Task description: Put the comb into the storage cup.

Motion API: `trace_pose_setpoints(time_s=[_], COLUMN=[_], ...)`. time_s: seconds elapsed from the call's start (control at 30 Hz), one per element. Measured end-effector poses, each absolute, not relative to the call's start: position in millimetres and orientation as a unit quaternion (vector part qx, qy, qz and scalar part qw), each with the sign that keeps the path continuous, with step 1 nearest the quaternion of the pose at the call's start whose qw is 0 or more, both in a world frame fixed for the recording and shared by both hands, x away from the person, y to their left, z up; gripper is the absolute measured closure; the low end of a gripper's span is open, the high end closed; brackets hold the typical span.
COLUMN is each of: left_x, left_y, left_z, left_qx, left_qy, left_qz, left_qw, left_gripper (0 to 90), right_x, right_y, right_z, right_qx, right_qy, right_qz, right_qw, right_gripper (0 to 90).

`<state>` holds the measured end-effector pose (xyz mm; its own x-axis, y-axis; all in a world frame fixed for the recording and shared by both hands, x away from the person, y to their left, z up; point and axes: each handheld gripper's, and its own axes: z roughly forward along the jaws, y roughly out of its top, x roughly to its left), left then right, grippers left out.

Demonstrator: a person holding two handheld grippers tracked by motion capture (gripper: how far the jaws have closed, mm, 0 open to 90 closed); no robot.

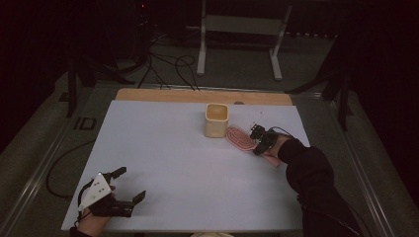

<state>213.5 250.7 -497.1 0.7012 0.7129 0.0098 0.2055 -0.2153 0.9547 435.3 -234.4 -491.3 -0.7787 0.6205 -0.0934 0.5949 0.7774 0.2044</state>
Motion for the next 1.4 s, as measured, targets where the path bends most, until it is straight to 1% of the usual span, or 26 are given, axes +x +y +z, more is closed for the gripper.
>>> trace_pose_setpoints(time_s=[0.2, 0.4, 0.5, 0.6, 0.83, 0.97, 1.23, 1.4], left_x=[214, 214, 214, 214, 213, 214, 214, 214], left_y=[251, 251, 251, 250, 250, 251, 250, 250], left_z=[-497, -497, -497, -497, -497, -497, -497, -497], left_qx=[0.744, 0.744, 0.744, 0.744, 0.744, 0.744, 0.744, 0.744], left_qy=[0.309, 0.309, 0.309, 0.310, 0.310, 0.310, 0.309, 0.310], left_qz=[0.234, 0.234, 0.235, 0.235, 0.235, 0.235, 0.235, 0.235], left_qw=[0.544, 0.543, 0.544, 0.543, 0.543, 0.544, 0.543, 0.543], left_gripper=[0.3, 0.3, 0.3, 0.3, 0.3, 0.3, 0.4, 0.3], right_x=[428, 423, 418, 416, 411, 404, 389, 378], right_y=[-238, -242, -246, -248, -253, -259, -269, -273], right_z=[-492, -491, -488, -486, -481, -476, -471, -467], right_qx=[0.327, 0.332, 0.335, 0.340, 0.361, 0.373, 0.392, 0.395], right_qy=[0.935, 0.930, 0.925, 0.922, 0.906, 0.891, 0.871, 0.859], right_qz=[0.101, 0.120, 0.135, 0.148, 0.183, 0.220, 0.264, 0.288], right_qw=[0.096, 0.102, 0.116, 0.113, 0.123, 0.131, 0.132, 0.150], right_gripper=[70.1, 70.3, 70.4, 70.4, 70.5, 70.7, 70.8, 70.9])
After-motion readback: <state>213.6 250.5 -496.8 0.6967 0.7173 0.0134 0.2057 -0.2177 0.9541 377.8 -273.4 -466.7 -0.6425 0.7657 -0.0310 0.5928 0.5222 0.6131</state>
